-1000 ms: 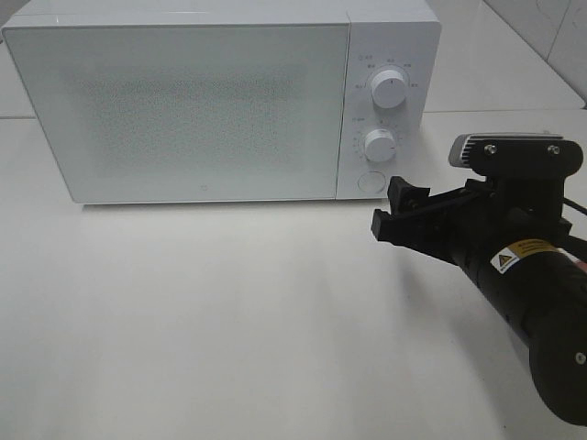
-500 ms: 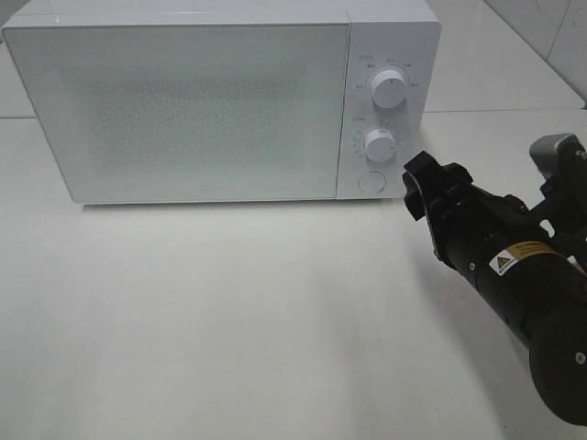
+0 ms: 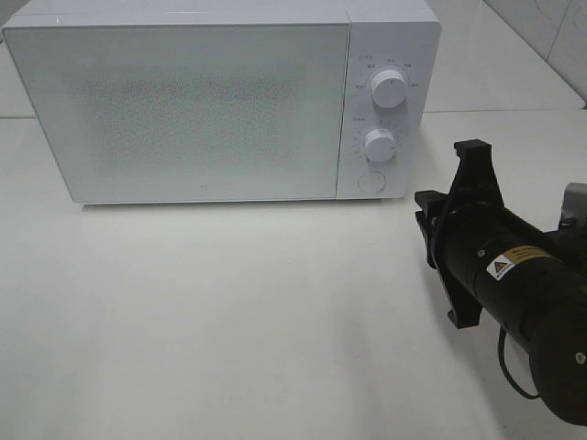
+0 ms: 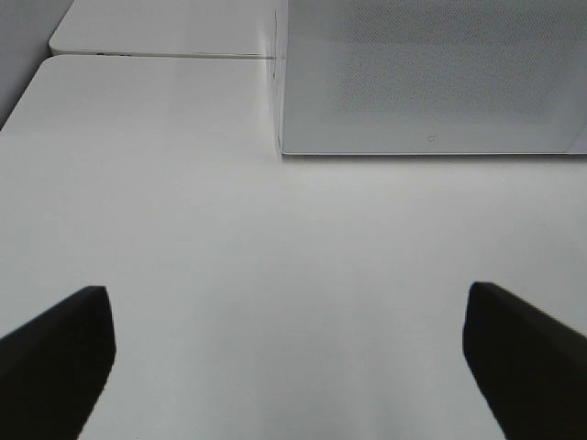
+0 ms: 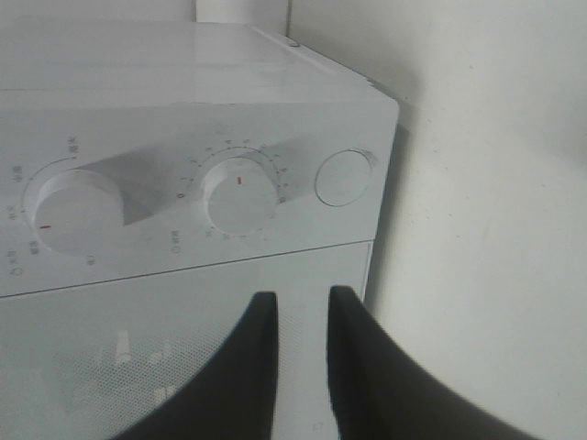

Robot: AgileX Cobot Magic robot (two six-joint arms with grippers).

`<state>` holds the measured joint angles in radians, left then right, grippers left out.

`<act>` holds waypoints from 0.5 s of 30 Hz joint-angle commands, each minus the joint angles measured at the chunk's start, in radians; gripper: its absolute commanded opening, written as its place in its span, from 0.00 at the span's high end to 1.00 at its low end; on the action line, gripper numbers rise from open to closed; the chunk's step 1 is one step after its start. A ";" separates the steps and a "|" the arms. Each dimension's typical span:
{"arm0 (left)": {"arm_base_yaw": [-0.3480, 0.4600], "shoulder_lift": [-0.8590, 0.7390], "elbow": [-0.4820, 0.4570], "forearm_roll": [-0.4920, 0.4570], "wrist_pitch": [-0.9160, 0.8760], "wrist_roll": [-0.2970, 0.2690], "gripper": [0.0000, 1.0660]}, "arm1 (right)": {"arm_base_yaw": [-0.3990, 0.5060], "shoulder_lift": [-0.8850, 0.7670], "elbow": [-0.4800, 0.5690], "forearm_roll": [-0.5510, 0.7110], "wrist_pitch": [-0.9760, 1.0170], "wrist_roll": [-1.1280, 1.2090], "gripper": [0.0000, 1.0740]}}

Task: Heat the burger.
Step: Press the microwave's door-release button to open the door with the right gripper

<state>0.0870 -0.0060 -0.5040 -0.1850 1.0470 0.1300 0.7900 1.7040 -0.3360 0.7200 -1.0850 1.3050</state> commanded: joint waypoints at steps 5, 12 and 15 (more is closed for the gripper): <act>-0.006 -0.020 0.000 -0.002 -0.009 -0.001 0.08 | 0.002 -0.001 -0.005 -0.031 0.066 0.111 1.00; -0.006 -0.020 0.000 -0.002 -0.009 -0.001 0.08 | 0.002 -0.001 -0.005 -0.031 0.073 0.113 1.00; -0.006 -0.020 0.000 -0.002 -0.009 -0.001 0.08 | 0.002 0.004 -0.013 -0.031 0.073 0.113 1.00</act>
<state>0.0870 -0.0060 -0.5040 -0.1850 1.0470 0.1300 0.7900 1.7070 -0.3430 0.7010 -1.0120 1.4140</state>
